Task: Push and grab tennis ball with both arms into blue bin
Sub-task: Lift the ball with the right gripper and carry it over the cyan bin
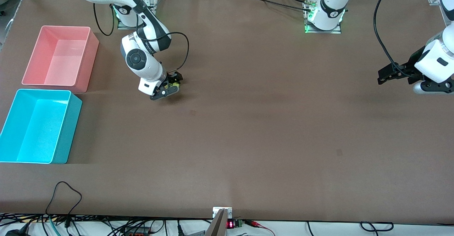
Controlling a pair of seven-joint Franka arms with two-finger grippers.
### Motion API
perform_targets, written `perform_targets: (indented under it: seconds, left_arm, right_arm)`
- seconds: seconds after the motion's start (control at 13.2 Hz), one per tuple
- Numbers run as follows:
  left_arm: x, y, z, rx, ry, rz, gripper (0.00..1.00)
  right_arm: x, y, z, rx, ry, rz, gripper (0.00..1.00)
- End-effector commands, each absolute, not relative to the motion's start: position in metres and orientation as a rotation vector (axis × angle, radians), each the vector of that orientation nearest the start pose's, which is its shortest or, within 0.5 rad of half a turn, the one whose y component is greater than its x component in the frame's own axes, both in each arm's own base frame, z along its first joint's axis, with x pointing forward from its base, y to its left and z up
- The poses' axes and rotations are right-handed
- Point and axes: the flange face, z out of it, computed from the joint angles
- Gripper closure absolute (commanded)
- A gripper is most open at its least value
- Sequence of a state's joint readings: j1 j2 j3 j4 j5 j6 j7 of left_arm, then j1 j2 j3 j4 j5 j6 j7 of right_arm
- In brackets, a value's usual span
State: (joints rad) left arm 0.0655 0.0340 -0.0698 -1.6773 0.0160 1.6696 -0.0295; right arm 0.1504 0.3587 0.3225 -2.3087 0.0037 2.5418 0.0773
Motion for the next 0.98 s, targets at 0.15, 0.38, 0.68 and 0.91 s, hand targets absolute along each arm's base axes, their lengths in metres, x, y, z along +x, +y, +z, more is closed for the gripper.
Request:
perform_targets:
  seconds: [0.15,0.38,0.68,0.91]
  left_arm:
    - [0.5608,0.0032,0.5711,-3.136,-0.064,0.058,0.0]
    - [0.5612,-0.0002,0.576,-3.136,-0.059,0.046,0.0]
    - [0.5607,0.0022,0.5762,-3.137,-0.067,0.053,0.0]
    - [0.5583,0.0031,0.5744,-3.136,-0.067,0.086,0.0]
  right_arm:
    - [0.4509,0.2494,0.1862,-2.99,-0.624,0.2,0.0]
    - [0.4517,0.2499,0.185,-2.987,-0.628,0.186,0.06]
    - [0.4508,0.2492,0.1813,-2.987,-0.645,0.195,0.51]
    - [0.4506,0.2487,0.1805,-2.993,-0.681,0.192,0.74]
